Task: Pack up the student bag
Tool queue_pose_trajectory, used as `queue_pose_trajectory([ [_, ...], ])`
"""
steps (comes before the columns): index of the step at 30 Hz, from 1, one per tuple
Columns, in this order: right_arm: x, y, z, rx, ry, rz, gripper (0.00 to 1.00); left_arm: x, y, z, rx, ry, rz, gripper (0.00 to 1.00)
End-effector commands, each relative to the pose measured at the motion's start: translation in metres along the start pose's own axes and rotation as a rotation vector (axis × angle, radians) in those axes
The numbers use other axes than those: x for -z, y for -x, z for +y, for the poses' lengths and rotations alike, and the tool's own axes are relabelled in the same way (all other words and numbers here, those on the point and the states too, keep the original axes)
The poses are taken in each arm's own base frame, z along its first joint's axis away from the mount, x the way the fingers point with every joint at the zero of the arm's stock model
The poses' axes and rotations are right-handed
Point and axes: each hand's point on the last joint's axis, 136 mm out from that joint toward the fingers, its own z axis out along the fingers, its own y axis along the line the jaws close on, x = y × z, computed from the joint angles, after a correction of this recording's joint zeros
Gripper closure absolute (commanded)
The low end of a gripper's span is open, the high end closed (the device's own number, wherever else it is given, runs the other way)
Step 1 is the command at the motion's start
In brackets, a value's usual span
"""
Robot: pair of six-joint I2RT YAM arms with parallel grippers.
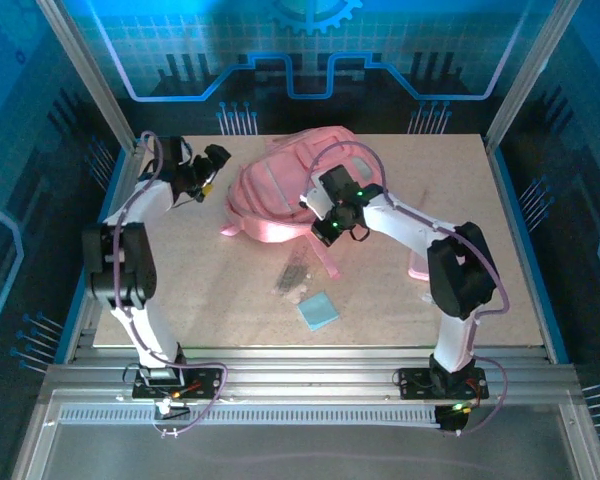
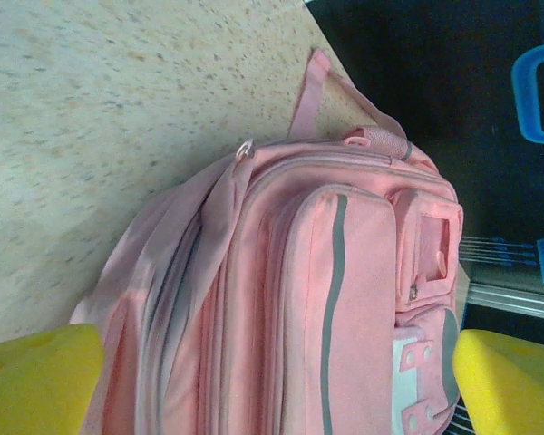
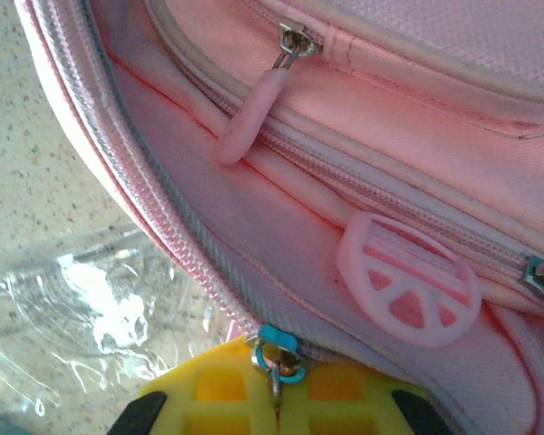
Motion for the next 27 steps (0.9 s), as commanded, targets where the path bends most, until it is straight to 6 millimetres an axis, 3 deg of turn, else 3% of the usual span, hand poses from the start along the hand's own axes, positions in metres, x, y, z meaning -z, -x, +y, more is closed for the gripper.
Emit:
queue_pose_trajectory([
  [1,0.003,0.028,0.012,-0.032,0.056,-0.082,1.0,0.035,-0.011,-0.001,-0.005,0.002,-0.052,0.01],
  [4,-0.003,0.024,0.015,-0.09,0.076,-0.07,1.0,0.032,-0.051,-0.009,0.042,-0.065,0.005,0.01],
  [7,-0.006,0.021,0.021,-0.162,0.104,-0.074,1.0,0.02,-0.104,-0.002,0.101,-0.075,0.066,0.01],
  [11,-0.006,0.022,0.031,-0.225,0.12,-0.101,1.0,0.007,-0.157,0.013,0.22,-0.08,0.09,0.01],
  [14,-0.005,0.022,0.035,-0.255,0.127,-0.103,1.0,-0.004,-0.176,0.015,0.242,-0.075,0.093,0.01],
  [17,-0.004,0.019,0.042,-0.261,0.165,-0.093,1.0,-0.016,-0.175,0.013,0.236,-0.077,0.079,0.04],
  [20,-0.005,0.008,0.045,-0.257,0.174,-0.066,1.0,-0.026,-0.168,0.011,0.229,-0.094,0.047,0.25],
  [25,-0.013,-0.03,0.031,-0.274,0.101,0.038,1.0,-0.037,-0.166,0.018,0.21,-0.09,0.028,1.0],
  [27,-0.015,-0.046,0.015,-0.307,0.05,0.074,1.0,-0.039,-0.17,0.024,0.214,-0.075,0.041,1.0],
])
